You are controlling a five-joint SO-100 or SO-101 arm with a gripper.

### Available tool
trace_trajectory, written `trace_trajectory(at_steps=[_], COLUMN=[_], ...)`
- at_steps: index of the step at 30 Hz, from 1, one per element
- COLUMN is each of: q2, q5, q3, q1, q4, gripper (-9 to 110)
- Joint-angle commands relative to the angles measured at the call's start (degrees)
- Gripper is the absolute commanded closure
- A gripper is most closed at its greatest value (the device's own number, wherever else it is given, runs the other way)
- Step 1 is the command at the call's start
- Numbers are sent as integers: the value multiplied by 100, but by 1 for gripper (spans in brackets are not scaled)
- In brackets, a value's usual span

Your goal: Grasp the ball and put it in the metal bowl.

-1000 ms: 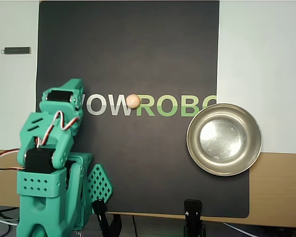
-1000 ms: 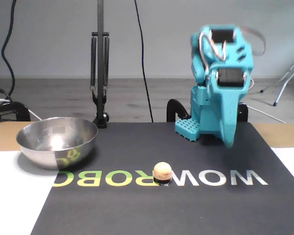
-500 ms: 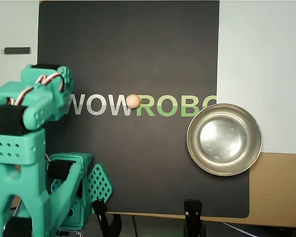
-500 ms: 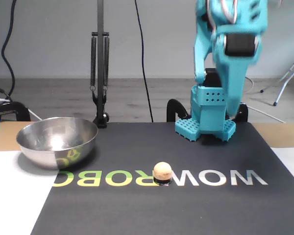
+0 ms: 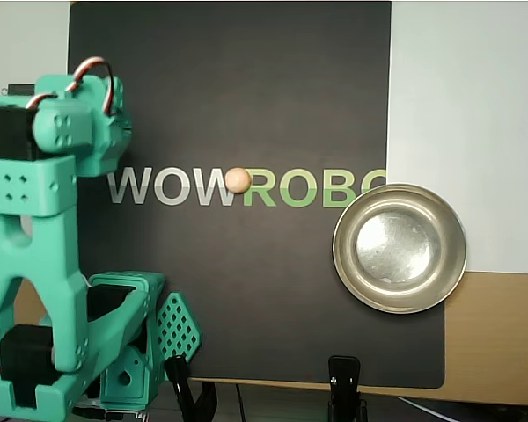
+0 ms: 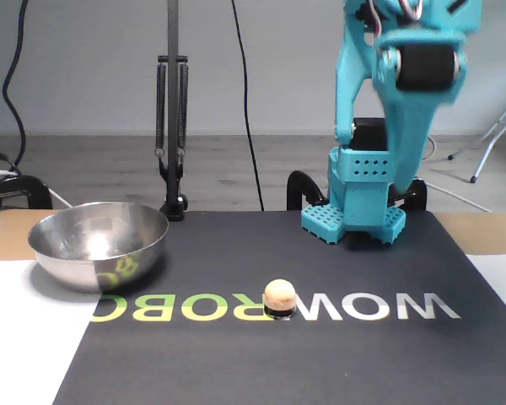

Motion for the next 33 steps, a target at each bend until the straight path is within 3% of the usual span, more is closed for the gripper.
trace_trajectory(at_steps=[1, 7, 23, 33], q2=[-308, -650, -677, -677], q5=[-352, -1037, -4430, -5941], q3=[-343, -387, -299, -290], q1=[79, 299, 519, 545], q4=[26, 26, 26, 35], gripper=[101, 101, 101, 101])
